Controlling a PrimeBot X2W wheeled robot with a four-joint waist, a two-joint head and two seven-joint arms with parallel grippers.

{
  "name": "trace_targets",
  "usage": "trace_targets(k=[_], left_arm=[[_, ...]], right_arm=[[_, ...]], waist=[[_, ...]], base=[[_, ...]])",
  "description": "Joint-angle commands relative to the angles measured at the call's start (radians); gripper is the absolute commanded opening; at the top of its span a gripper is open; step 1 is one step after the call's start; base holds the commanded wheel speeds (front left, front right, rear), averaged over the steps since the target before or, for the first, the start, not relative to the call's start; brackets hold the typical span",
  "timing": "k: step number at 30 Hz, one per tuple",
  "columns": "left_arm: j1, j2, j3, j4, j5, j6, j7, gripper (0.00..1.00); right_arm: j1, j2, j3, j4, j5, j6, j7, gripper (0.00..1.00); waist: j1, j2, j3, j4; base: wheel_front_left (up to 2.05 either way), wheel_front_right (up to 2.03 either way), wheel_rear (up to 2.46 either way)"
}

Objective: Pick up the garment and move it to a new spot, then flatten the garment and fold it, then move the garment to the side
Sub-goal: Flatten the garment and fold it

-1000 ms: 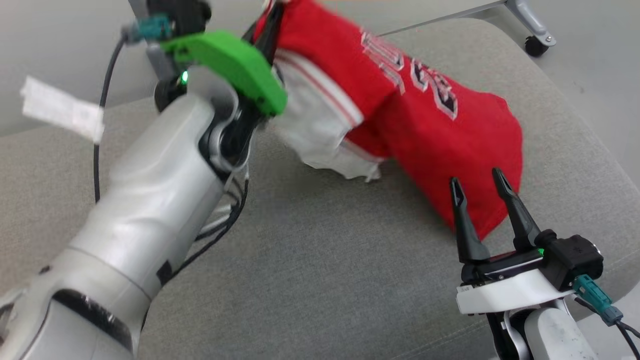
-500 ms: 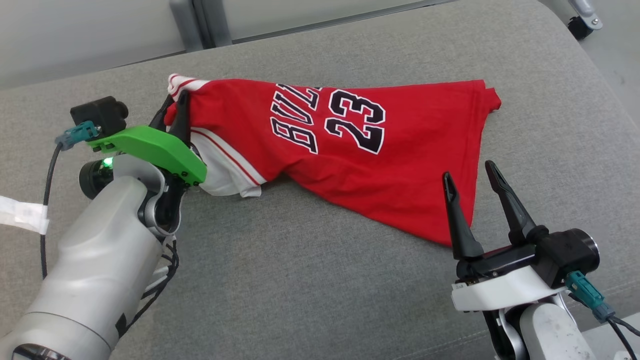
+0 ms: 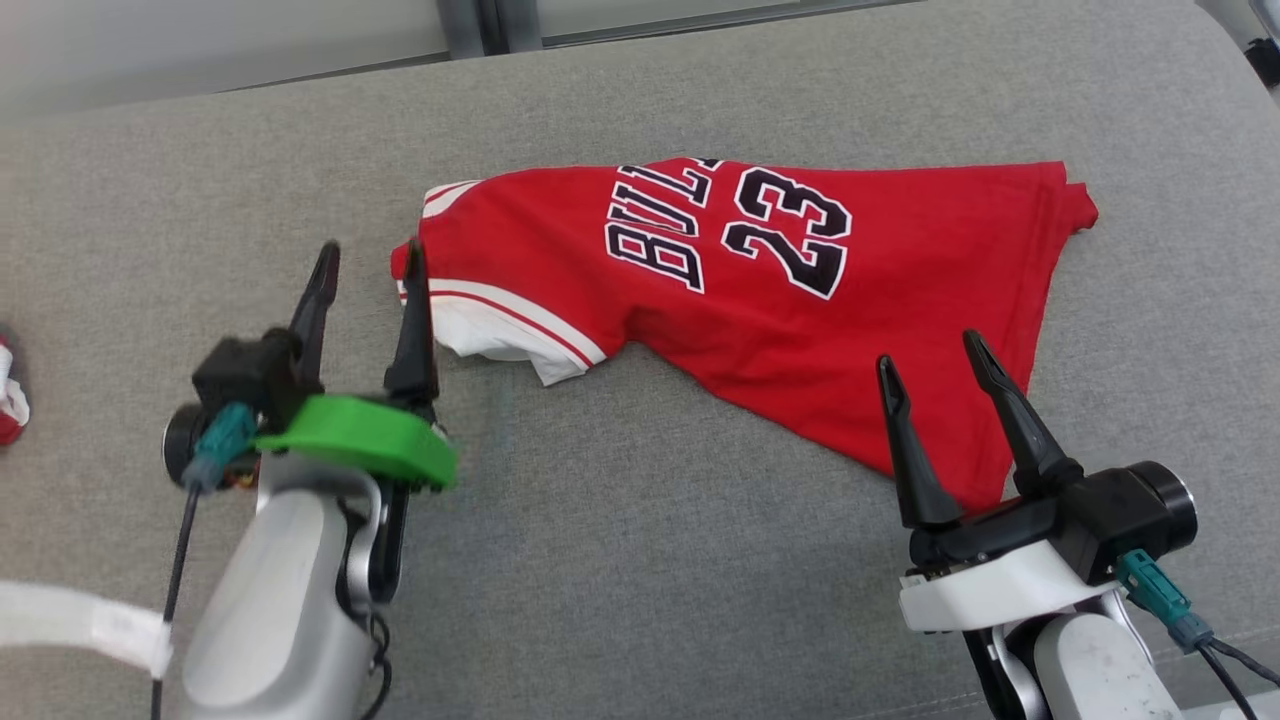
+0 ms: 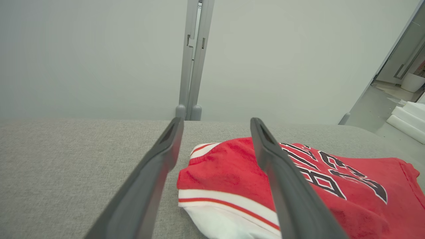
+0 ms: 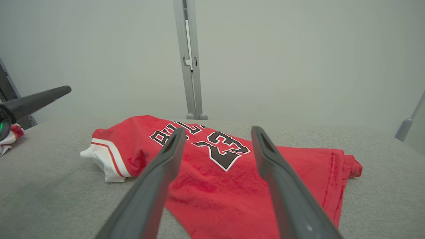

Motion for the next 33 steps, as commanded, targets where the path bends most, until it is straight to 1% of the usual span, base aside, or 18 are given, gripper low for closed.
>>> trace_targets(k=[1, 4, 7, 11, 15, 19, 24, 31, 32, 33], left_arm=[[0.068, -0.005, 0.029, -0.019, 0.038, -0.013, 0.0, 1.0], [0.187, -0.006, 0.049, -0.001, 0.123, -0.041, 0.0, 1.0], [0.226, -0.01, 0.028, 0.064, 0.184, -0.062, 0.0, 1.0], [0.179, -0.035, 0.031, 0.146, 0.232, -0.075, 0.0, 1.0], [0.114, -0.057, 0.032, 0.223, 0.26, -0.092, 0.0, 1.0], [0.053, -0.06, 0.051, 0.281, 0.287, -0.1, 0.0, 1.0], [0.0, -0.048, 0.08, 0.333, 0.309, -0.103, 0.0, 1.0], [-0.053, -0.045, 0.1, 0.412, 0.327, -0.127, 0.0, 1.0], [-0.059, -0.046, 0.097, 0.426, 0.33, -0.132, 0.0, 0.88], [-0.067, -0.048, 0.093, 0.438, 0.332, -0.137, 0.001, 0.7]], right_arm=[[0.021, -0.001, -0.002, 0.002, -0.007, -0.001, 0.0, 1.0], [0.032, -0.001, -0.006, 0.003, -0.01, -0.001, 0.0, 1.0], [0.039, -0.001, -0.004, 0.005, -0.015, -0.001, 0.0, 1.0], [0.03, -0.001, 0.008, 0.006, -0.017, -0.001, 0.0, 1.0], [0.027, -0.001, 0.02, 0.013, -0.018, -0.001, 0.0, 1.0], [0.017, -0.001, 0.02, 0.013, -0.011, -0.001, 0.0, 1.0], [0.009, -0.001, 0.018, 0.008, -0.008, -0.001, 0.0, 1.0], [-0.008, -0.001, 0.013, -0.002, -0.01, -0.001, 0.0, 1.0], [-0.008, -0.001, 0.012, -0.002, -0.012, -0.001, 0.0, 1.0], [-0.01, -0.001, 0.01, -0.003, -0.013, -0.001, 0.0, 1.0]], waist=[[0.0, 0.0, -0.017, 0.011], [0.0, 0.0, -0.032, 0.019], [0.0, 0.0, -0.038, 0.02], [0.0, 0.0, -0.034, 0.008], [0.0, 0.0, -0.018, -0.018], [0.0, 0.0, 0.004, -0.058], [0.0, 0.0, 0.029, -0.102], [0.0, 0.0, 0.063, -0.126], [0.0, 0.0, 0.065, -0.126], [0.0, 0.0, 0.067, -0.125]], base=[[0.0, 0.0, 0.0], [0.0, 0.0, 0.0], [0.0, 0.0, 0.0], [0.0, 0.0, 0.0], [0.0, 0.0, 0.0], [0.0, 0.0, 0.0], [0.0, 0.0, 0.0], [0.0, 0.0, 0.0], [0.0, 0.0, 0.0], [0.0, 0.0, 0.0]])
